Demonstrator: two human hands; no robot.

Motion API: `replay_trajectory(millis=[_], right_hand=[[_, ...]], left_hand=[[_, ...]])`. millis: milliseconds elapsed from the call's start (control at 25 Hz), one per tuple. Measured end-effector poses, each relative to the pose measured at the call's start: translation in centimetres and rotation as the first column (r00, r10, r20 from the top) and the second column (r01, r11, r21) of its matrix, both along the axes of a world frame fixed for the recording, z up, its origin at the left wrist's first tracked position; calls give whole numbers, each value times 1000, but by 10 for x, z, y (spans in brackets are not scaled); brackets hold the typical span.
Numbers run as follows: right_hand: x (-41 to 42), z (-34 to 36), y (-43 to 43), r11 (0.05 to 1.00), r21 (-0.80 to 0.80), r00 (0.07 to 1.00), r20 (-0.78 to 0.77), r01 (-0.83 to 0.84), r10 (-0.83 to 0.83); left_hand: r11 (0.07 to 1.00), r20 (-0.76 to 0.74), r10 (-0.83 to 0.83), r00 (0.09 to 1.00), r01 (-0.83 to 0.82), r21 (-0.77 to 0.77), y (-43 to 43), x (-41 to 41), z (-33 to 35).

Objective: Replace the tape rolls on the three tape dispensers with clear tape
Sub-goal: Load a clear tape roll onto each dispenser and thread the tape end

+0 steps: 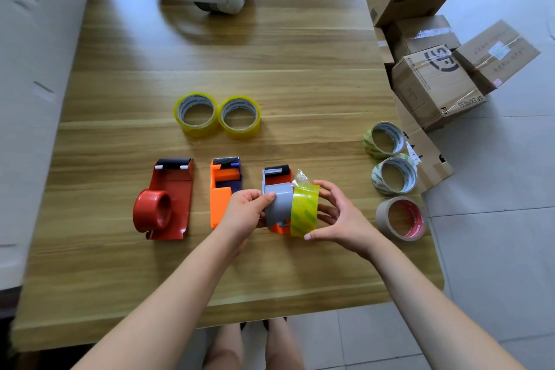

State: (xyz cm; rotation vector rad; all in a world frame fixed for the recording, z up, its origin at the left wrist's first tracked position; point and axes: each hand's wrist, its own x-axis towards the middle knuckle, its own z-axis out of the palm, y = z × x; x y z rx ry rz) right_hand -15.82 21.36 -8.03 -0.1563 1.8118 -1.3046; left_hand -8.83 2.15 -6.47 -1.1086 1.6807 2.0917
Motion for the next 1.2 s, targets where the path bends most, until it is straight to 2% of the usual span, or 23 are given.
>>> replay_trajectory(millis=[120,280,440,640,680,800,920,1080,1200], right_hand=[[-6,5,-1,998,24,998,-36,-54,55],[-13,10,0,992,-32,993,7,-119,120],[-18,15,-3,987,-56,987,43,-150,152],[-13,15,-4,993,-67,993,60,-95,99],[-11,15,-5,995,-70,995,60,-72,76],[-2,11,-4,993,-108,995,81,-52,61],[3,9,-6,987,-146,993,93,-62,76],[5,5,-3,986,-168,982,187,1,30],[7,-7,-1,935,-213,883,439,282,-167]], left_hand=[[1000,6,10,1000,-10,13,-1,1,1],[999,4,-38,999,38,15,-1,0,5],[999,-12,-19,1000,19,36,-4,-3,9],[988,11,68,998,-69,135,6,-6,17],[986,7,61,998,-62,157,7,-5,17],[989,-36,-97,995,100,112,10,-1,14],[987,-60,-101,993,108,120,10,6,8],[972,-67,-8,998,23,232,7,12,5],[966,-64,14,998,3,259,3,15,2]])
